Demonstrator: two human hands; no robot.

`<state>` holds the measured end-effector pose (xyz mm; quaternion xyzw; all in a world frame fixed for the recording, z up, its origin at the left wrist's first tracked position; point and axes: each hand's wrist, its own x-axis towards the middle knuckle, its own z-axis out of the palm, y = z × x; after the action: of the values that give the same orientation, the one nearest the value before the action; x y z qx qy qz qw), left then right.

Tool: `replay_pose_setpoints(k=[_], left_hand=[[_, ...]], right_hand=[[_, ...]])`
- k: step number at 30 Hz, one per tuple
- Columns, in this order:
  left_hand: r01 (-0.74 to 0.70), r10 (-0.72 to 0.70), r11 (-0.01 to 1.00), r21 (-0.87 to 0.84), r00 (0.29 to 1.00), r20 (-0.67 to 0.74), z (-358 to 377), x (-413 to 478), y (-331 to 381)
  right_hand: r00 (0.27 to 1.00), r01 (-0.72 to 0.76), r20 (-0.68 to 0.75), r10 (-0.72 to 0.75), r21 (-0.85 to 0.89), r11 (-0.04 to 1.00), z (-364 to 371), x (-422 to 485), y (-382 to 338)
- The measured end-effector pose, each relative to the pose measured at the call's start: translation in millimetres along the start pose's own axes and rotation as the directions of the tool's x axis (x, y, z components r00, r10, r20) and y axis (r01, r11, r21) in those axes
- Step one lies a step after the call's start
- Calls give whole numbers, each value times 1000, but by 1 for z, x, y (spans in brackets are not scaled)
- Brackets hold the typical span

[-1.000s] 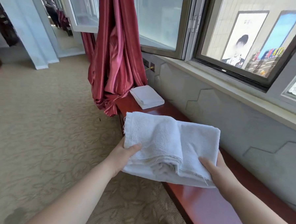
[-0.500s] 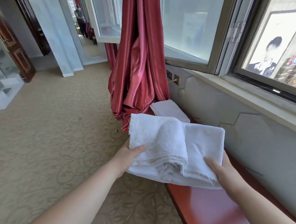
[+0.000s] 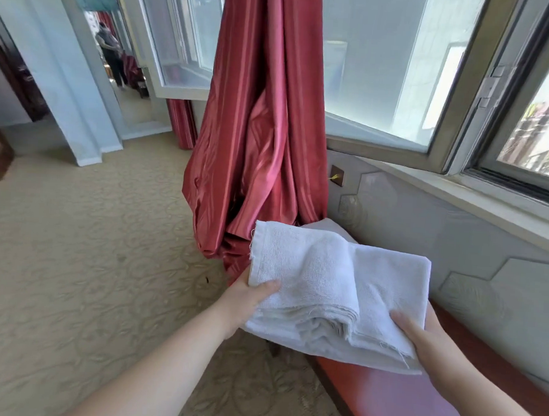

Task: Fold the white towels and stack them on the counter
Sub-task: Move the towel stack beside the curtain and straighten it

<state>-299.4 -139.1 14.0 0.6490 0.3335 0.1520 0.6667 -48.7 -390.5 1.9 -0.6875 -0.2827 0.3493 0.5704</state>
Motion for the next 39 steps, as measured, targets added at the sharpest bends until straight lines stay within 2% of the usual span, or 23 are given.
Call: replay_pose_setpoints(k=[5, 9, 14, 24, 32, 39], left_hand=[[-24, 19, 999, 38, 991, 130, -68, 64, 24], [-17, 2, 998, 67, 977, 213, -91, 111, 33], [-22, 0, 998, 62, 942, 337, -91, 159, 39], [-3, -18, 999, 49, 909, 416, -73, 282, 51], [51, -42, 999, -5, 872, 487, -64, 374, 67], [68, -66, 998, 17, 820, 568, -60, 469, 72]], right_hand=[[996, -2, -90, 6, 44, 999, 52, 36, -16], [983, -7, -184, 25, 98, 995, 77, 51, -15], [952, -13, -299, 60, 157, 987, 88, 65, -5], [908, -8, -410, 92, 202, 979, 72, 146, 10], [883, -5, -459, 96, 194, 981, 60, 201, -7], [818, -18, -533, 216, 351, 936, 73, 256, 1]])
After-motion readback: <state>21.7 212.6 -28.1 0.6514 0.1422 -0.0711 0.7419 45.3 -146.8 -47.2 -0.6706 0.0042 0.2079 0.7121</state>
